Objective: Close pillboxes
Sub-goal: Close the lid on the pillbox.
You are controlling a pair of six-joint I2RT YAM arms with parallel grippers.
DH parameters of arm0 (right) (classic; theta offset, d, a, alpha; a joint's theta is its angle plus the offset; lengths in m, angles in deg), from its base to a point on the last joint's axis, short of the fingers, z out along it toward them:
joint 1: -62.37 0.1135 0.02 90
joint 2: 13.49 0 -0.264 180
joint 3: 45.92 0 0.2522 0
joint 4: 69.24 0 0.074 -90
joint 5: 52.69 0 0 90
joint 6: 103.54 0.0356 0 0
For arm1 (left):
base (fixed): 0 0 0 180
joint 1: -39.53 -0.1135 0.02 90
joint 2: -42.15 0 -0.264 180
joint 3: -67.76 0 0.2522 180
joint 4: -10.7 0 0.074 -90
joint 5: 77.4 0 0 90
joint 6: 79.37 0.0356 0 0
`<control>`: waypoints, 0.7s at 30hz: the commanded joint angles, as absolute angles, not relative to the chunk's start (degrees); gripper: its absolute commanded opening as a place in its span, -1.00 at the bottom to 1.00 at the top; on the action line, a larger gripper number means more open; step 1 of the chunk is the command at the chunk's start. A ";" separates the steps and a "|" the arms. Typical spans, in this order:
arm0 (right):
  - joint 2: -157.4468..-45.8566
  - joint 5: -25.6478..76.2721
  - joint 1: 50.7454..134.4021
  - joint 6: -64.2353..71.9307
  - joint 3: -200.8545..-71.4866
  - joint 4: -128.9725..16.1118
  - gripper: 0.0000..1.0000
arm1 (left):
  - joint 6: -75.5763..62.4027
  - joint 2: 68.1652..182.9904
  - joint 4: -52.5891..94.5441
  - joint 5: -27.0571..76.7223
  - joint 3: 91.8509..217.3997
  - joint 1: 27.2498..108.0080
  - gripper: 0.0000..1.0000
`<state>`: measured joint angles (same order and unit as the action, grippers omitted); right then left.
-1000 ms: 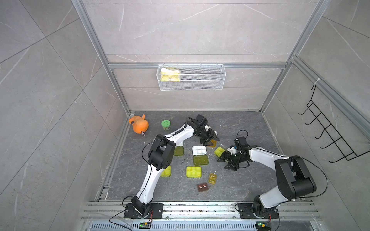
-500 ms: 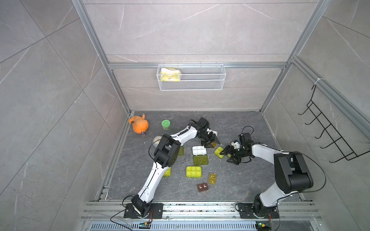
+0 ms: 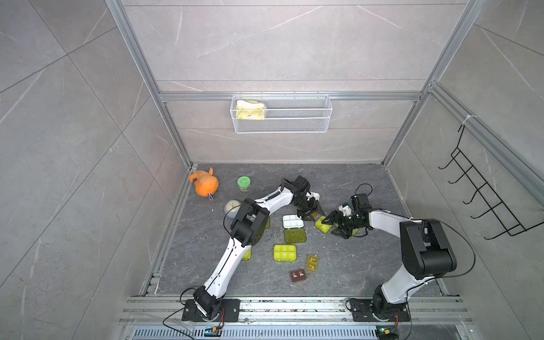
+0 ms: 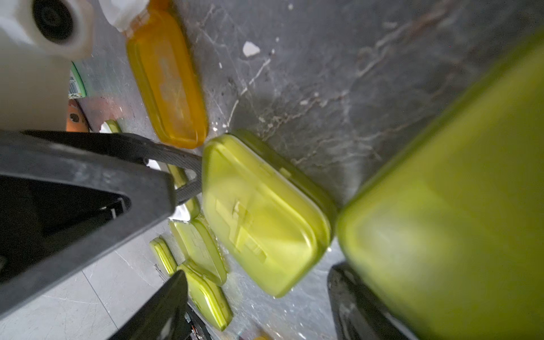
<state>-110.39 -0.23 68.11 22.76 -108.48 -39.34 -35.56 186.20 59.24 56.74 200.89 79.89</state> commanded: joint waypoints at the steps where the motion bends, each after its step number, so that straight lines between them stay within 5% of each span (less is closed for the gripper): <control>1: -113.06 2.42 67.94 23.32 -108.50 -40.27 0.54 | -33.59 185.78 60.43 58.48 201.63 80.92 0.20; 21: -113.42 -1.89 68.00 26.89 -103.19 -53.67 0.30 | -35.25 181.07 56.50 57.80 192.12 82.67 0.18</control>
<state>-111.70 -4.51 67.91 25.77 -104.76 -51.29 -35.61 183.36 52.91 56.72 194.01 80.92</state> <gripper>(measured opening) 0.662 0.593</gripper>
